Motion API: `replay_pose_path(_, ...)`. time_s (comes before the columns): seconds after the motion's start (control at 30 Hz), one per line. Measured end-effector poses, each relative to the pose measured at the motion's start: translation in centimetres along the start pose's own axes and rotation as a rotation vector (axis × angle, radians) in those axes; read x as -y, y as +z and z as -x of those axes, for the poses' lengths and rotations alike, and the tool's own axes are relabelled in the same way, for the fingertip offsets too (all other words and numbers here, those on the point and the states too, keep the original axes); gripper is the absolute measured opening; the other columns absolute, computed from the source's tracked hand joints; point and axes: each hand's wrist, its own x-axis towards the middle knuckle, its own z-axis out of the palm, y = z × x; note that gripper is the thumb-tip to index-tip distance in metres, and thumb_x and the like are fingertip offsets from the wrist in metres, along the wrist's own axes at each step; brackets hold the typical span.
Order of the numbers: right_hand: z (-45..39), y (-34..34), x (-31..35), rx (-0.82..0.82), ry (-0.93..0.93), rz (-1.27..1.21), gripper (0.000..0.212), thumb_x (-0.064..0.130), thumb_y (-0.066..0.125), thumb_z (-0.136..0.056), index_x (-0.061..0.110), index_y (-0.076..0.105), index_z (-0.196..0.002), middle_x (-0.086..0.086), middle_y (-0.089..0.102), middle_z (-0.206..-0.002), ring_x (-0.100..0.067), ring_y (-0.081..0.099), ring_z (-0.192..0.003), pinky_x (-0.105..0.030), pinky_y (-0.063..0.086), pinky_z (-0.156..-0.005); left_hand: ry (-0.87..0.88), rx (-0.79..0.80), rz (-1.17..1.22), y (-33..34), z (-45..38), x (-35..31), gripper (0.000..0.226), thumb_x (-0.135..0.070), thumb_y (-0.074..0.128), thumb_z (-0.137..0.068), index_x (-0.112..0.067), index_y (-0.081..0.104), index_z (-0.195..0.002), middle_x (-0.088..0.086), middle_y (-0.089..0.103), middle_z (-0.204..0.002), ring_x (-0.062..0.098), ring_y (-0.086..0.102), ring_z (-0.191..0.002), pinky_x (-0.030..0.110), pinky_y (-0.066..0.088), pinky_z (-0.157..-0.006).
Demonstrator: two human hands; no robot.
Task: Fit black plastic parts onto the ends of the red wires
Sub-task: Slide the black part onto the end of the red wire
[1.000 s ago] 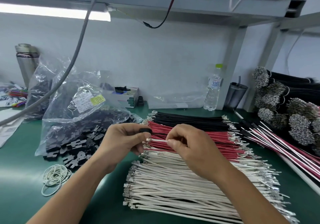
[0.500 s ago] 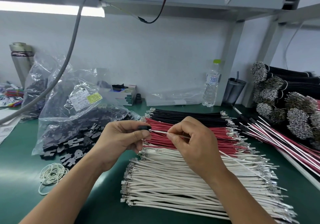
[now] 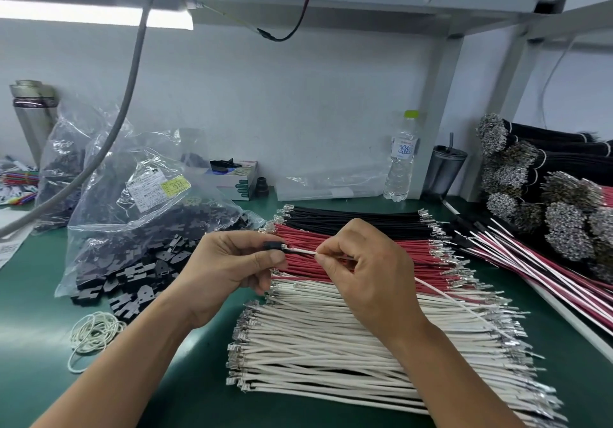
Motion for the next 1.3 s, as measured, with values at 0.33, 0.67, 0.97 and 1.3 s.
replay_pose_path(0.33,0.3,0.9,-0.1,0.075,0.022,-0.095,0.006,0.019,0.077,-0.088,0.021,0.072,-0.083,0.014,0.056,-0.08,-0.008,0.058,-0.073,-0.021,0.047,-0.063,0.009,0.029,-0.129,0.1,0.5,-0.7,0.029,-0.023,0.085,-0.068,-0.01,0.084,-0.094,0.022,0.075,-0.079,0.02,0.062,-0.05,0.027,0.054,-0.049)
replay_pose_path(0.67,0.5,1.3,-0.4,0.111,0.065,-0.167,0.003,0.023,0.075,-0.088,0.025,0.073,-0.086,0.014,0.057,-0.082,-0.01,0.06,-0.078,-0.029,0.05,-0.066,-0.006,0.053,-0.19,0.7,0.6,-0.9,0.021,-0.015,0.083,-0.073,-0.008,0.084,-0.092,0.022,0.075,-0.078,0.02,0.062,-0.05,0.029,0.056,-0.051)
replay_pose_path(0.97,0.4,1.8,0.3,0.106,0.054,-0.169,0.004,0.017,0.075,-0.088,0.018,0.073,-0.085,0.014,0.054,-0.08,-0.007,0.056,-0.075,-0.027,0.048,-0.066,0.012,0.06,-0.185,0.8,0.6,-0.7,0.022,-0.019,0.083,-0.073,-0.01,0.084,-0.093,0.021,0.075,-0.077,0.019,0.059,-0.05,0.027,0.05,-0.049)
replay_pose_path(1.3,-0.4,0.3,-0.1,0.061,-0.092,0.073,0.012,0.034,0.062,-0.096,0.026,0.068,-0.102,0.016,0.056,-0.096,-0.004,0.052,-0.09,-0.026,0.046,-0.074,0.1,-0.005,-0.07,0.1,0.3,-0.7,0.028,-0.021,0.081,-0.073,-0.008,0.083,-0.098,0.02,0.075,-0.079,0.021,0.06,-0.053,0.025,0.054,-0.052)
